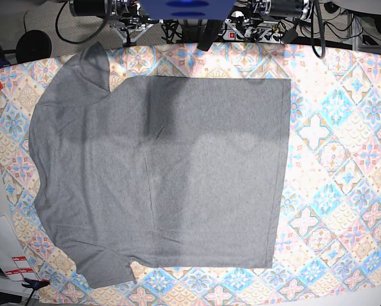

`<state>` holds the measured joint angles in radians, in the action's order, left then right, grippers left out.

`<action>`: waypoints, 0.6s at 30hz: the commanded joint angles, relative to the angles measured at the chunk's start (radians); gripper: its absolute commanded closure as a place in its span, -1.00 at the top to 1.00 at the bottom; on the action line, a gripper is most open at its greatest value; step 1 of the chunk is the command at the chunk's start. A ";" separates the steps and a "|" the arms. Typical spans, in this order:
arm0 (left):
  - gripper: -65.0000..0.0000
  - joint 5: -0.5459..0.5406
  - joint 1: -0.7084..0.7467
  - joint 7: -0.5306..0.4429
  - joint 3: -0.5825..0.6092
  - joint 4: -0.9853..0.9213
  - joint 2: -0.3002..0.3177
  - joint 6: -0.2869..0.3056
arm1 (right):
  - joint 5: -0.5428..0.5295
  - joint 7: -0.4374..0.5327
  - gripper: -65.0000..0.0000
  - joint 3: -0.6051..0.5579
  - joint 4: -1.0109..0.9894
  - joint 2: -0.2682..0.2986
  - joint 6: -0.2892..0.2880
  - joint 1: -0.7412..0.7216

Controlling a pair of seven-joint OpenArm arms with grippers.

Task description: Fold the T-shirt properly

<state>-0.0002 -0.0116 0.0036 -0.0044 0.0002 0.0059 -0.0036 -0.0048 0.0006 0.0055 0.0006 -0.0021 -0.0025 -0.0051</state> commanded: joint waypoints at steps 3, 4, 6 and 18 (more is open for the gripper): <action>-1.00 0.002 -0.001 -0.004 -0.001 0.002 0.001 -0.002 | -0.001 0.006 -1.00 0.001 -0.001 0.001 0.000 0.001; -1.00 0.002 -0.001 -0.004 -0.001 0.002 0.001 -0.002 | -0.001 0.006 -1.00 0.001 -0.001 0.001 0.000 0.001; -1.00 0.004 -0.001 -0.004 -0.001 0.002 0.001 -0.002 | -0.001 0.006 -1.00 0.001 -0.001 0.001 0.000 0.001; -1.00 0.004 0.002 -0.006 0.002 0.002 0.015 -0.002 | -0.004 0.006 -1.00 0.003 -0.001 0.029 0.000 0.001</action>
<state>0.0002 -0.0113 0.0036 -0.0040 -0.0002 0.0120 0.0002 -0.0051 0.0006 0.0059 0.0006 0.0170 -0.0059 -0.0048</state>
